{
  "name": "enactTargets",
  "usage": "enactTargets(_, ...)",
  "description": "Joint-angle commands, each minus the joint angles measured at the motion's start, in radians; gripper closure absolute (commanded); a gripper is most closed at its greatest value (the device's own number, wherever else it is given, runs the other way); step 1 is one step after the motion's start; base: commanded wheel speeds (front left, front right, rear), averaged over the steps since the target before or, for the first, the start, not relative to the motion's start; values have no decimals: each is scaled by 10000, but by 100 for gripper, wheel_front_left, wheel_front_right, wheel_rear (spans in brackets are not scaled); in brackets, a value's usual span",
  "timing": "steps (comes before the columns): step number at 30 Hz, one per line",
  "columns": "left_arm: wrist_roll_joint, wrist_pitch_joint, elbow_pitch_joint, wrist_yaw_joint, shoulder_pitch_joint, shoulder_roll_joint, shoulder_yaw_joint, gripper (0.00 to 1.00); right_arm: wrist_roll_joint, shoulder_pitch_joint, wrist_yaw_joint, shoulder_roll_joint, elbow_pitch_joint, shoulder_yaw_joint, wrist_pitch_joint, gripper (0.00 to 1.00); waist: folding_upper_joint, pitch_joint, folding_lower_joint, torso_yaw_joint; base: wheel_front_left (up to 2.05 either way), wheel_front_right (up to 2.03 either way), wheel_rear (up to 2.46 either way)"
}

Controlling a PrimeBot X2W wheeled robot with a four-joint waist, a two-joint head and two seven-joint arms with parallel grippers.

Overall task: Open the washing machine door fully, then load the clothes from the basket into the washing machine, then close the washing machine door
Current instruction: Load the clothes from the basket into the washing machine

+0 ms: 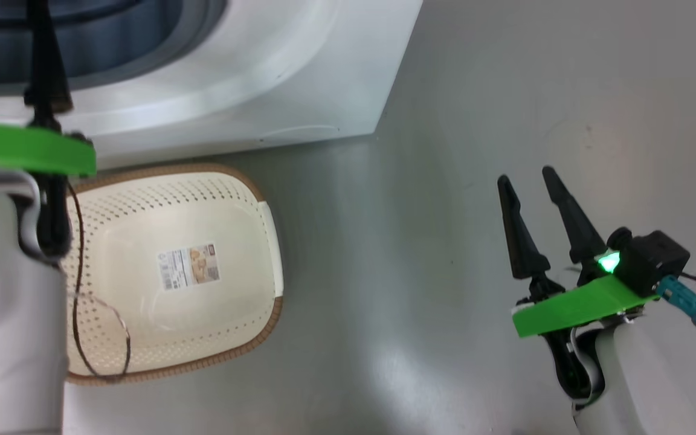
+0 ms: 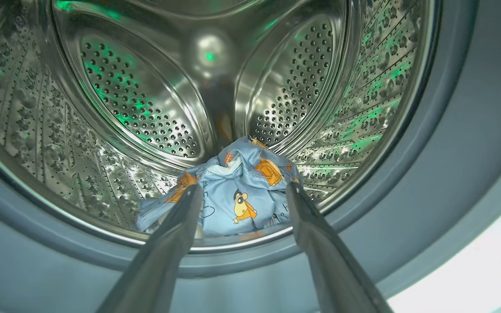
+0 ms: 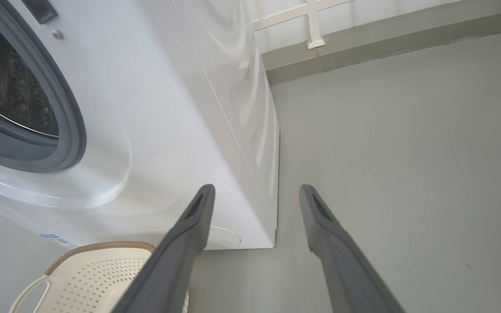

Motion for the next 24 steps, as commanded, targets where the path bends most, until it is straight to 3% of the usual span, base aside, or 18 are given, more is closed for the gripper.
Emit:
enactTargets(1, 101, -49, -367, 14, 310, 402, 312, 0, -34, 364, 16, 89, -159, 215, -48, 0, 0, -312, 0, 27, 0, 0, 0)
enactTargets(11, 961, -49, -2119, -25, 2701, 201, 822, 0, -20, 788, 16, 27, -7, 187, -48, 0, 0, -1407, 0, 31, 0, 0, 0)
enactTargets(24, 1825, -49, -4223, 16, 5795, -725, 1836, 0, -9, 1315, 16, -50, 33, 296, -48, 0, 0, -2713, 0, -108, 0, 0, 0)
